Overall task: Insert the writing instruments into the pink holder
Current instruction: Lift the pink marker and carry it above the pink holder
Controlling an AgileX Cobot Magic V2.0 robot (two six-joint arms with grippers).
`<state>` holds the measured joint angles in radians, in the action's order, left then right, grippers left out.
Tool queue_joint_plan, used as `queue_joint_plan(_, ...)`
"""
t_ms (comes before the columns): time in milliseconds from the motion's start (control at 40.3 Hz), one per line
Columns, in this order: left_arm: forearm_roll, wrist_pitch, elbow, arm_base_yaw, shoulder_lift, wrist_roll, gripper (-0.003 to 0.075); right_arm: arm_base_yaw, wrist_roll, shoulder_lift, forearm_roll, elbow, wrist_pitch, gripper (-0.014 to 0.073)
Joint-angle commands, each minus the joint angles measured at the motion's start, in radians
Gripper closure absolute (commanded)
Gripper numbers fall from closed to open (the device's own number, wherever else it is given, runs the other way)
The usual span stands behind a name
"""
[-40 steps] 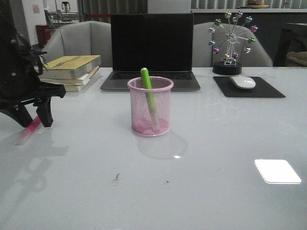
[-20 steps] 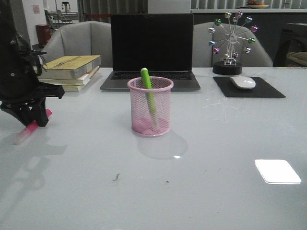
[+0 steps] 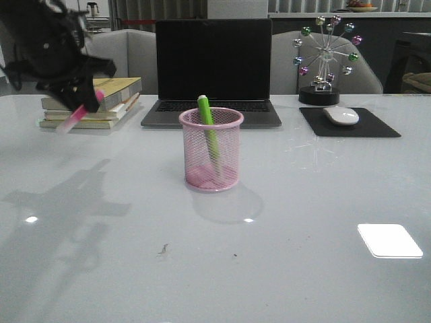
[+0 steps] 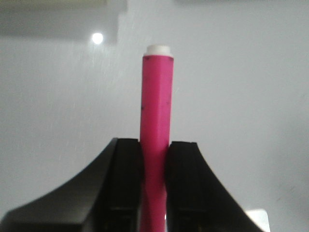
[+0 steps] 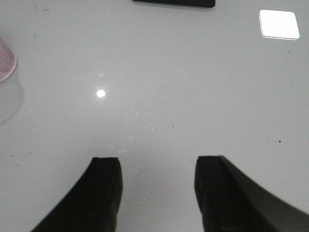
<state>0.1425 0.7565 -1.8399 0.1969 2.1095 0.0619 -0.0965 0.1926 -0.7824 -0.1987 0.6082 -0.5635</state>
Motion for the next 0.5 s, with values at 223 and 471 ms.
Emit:
queue_joint_plan(223, 0.062, -0.232, -0.198, 0.101, -0.168, 0.011, 0.062, -0.008, 0.004, 0.01, -0.006, 0.027, 0.06, 0.0141)
queue_joint_plan(471, 0.076, -0.411, -0.196, 0.214, -0.216, 0.029, 0.062, -0.008, 0.004, 0.01, -0.006, 0.027, 0.061, 0.0141)
